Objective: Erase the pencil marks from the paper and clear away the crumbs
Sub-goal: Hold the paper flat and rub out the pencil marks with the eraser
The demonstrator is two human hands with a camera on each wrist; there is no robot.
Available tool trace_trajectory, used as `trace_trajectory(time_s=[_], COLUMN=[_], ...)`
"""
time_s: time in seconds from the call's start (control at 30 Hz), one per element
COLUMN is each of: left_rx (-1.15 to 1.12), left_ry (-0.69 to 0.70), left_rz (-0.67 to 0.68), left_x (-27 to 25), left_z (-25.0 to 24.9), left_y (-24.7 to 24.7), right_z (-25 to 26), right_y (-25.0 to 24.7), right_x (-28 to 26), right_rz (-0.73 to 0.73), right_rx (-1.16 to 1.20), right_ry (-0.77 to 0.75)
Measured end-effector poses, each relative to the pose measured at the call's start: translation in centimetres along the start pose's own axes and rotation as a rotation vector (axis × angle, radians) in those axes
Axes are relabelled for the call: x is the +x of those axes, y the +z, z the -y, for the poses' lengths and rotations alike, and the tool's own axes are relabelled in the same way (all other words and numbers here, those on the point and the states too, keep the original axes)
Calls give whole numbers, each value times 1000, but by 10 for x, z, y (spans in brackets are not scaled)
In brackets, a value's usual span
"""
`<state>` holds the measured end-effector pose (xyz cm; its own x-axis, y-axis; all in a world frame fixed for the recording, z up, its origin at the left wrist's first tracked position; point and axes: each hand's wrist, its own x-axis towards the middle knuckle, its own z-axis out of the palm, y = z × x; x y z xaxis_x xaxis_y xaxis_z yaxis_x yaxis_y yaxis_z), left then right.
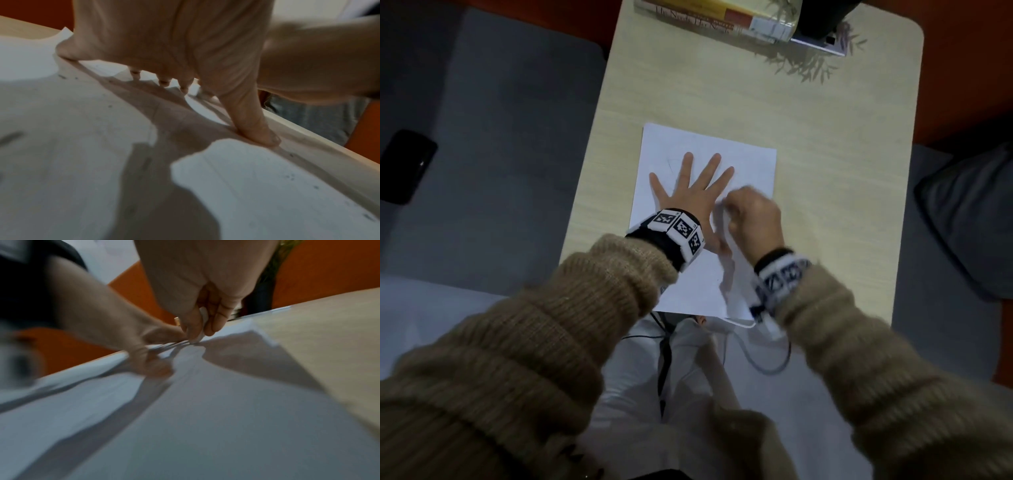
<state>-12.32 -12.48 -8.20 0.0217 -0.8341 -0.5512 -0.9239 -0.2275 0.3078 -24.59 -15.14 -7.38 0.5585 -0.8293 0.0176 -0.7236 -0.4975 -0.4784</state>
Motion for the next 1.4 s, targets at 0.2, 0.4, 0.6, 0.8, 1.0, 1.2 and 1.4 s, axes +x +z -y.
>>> trace_trajectory(time_s=[0.2, 0.4, 0.6, 0.8, 1.0, 1.2, 1.4], left_rx=[11, -17, 10, 0, 23, 40, 51], left_ry=[13, -15, 3, 38, 43, 12, 33], left_rz=[12, -3, 38, -5, -18, 10, 13], left_x=[-1, -1, -1, -1, 0, 0, 0], left_z=[0, 0, -8, -10, -10, -13, -11], left_y=[-4, -1, -5, 4, 5, 3, 3], right_z=[-9, 10, -31, -17, -29, 0, -27], right_y=[-5, 6, -15, -10, -11, -3, -9], right_x=[29, -25, 27, -39, 1, -59, 2], right_rz=[-36, 62, -55, -46, -85, 38, -157], right_rx=[-1, 65, -9, 8, -21, 40, 12], right_ry=[66, 6, 98, 14, 110, 23, 161])
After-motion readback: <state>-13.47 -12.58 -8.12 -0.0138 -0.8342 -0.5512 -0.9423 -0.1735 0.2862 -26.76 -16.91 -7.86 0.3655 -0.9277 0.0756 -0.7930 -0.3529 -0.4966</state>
